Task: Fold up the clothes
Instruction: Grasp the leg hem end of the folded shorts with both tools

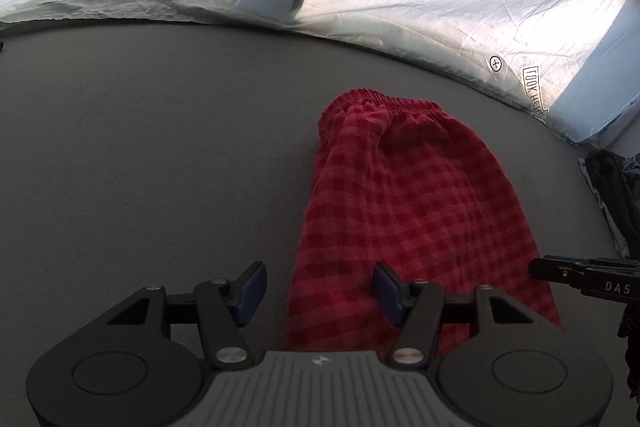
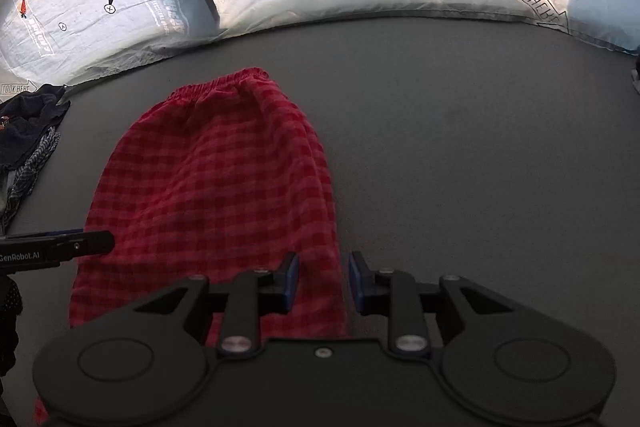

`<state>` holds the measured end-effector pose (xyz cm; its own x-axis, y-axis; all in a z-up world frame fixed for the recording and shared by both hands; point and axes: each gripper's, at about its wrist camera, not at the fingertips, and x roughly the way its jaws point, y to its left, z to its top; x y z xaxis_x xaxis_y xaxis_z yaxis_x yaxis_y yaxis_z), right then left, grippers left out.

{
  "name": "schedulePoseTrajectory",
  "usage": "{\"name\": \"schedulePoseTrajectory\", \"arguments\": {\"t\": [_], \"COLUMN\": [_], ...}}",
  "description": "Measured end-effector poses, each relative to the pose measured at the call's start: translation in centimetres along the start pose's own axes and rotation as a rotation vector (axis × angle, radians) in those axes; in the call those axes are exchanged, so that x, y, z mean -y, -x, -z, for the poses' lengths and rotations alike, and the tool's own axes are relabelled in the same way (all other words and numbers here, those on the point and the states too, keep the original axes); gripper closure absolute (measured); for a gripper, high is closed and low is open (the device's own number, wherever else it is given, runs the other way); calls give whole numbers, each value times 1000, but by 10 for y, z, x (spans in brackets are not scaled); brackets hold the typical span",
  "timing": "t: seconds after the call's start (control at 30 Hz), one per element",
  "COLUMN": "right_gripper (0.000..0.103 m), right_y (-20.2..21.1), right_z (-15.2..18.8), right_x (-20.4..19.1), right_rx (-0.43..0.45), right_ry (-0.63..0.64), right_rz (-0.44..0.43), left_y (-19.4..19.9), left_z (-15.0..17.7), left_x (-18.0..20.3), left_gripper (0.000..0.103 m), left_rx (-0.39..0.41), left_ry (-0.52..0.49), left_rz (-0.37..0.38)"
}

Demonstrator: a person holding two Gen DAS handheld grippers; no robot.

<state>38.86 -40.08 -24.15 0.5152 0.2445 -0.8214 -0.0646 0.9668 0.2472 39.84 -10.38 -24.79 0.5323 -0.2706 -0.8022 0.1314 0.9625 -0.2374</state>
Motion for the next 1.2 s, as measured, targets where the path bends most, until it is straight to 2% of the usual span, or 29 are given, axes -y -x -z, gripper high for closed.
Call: {"name": "schedulePoseTrajectory", "arguments": {"t": [0.13, 0.27, 0.33, 0.37, 0.4, 0.43, 0.47, 0.5, 0.67, 0.83, 0.93, 1.03, 1.07, 1.1, 1.17, 1.2], "right_gripper": [75, 75, 80, 86, 93, 95, 100, 101, 102, 102, 101, 96, 93, 86, 77, 76], "right_y": [32, 49, 51, 52, 53, 58, 62, 70, 108, 125, 107, 98, 99, 102, 105, 106], "right_z": [50, 86, 98, 103, 106, 108, 110, 111, 113, 119, 125, 134, 136, 138, 139, 139], "right_x": [7, 1, -1, -1, 0, 0, 0, 0, -6, 0, 6, 11, 12, 14, 18, 20], "right_rx": [-33, -57, -61, -57, -48, -26, -2, 26, 120, 130, 66, 21, 24, 32, 46, 51], "right_ry": [-36, -19, -21, -31, -40, -46, -51, -55, -25, -78, -100, -133, -150, -168, -207, -225], "right_rz": [30, 60, 72, 70, 69, 70, 69, 61, 33, 6, 37, 67, 74, 73, 63, 57], "left_y": [38, 64, 72, 75, 77, 78, 77, 76, 98, 126, 116, 104, 104, 105, 106, 107], "left_z": [52, 91, 102, 107, 111, 114, 118, 119, 125, 132, 138, 143, 144, 144, 144, 145], "left_x": [-3, -7, -7, -7, -7, -7, -8, -9, -4, -5, -8, -5, -4, -4, -4, -5], "left_gripper": [43, 44, 45, 46, 49, 65, 88, 93, 98, 98, 92, 80, 73, 70, 53, 51], "left_rx": [-67, -105, -112, -110, -106, -101, -104, -110, -42, -3, -51, -118, -130, -133, -134, -134], "left_ry": [48, 127, 147, 150, 156, 169, 188, 203, 238, 265, 269, 247, 240, 240, 247, 252], "left_rz": [-31, -24, -21, -16, -10, -6, -6, -5, 20, 57, 55, 32, 29, 32, 32, 31]}}
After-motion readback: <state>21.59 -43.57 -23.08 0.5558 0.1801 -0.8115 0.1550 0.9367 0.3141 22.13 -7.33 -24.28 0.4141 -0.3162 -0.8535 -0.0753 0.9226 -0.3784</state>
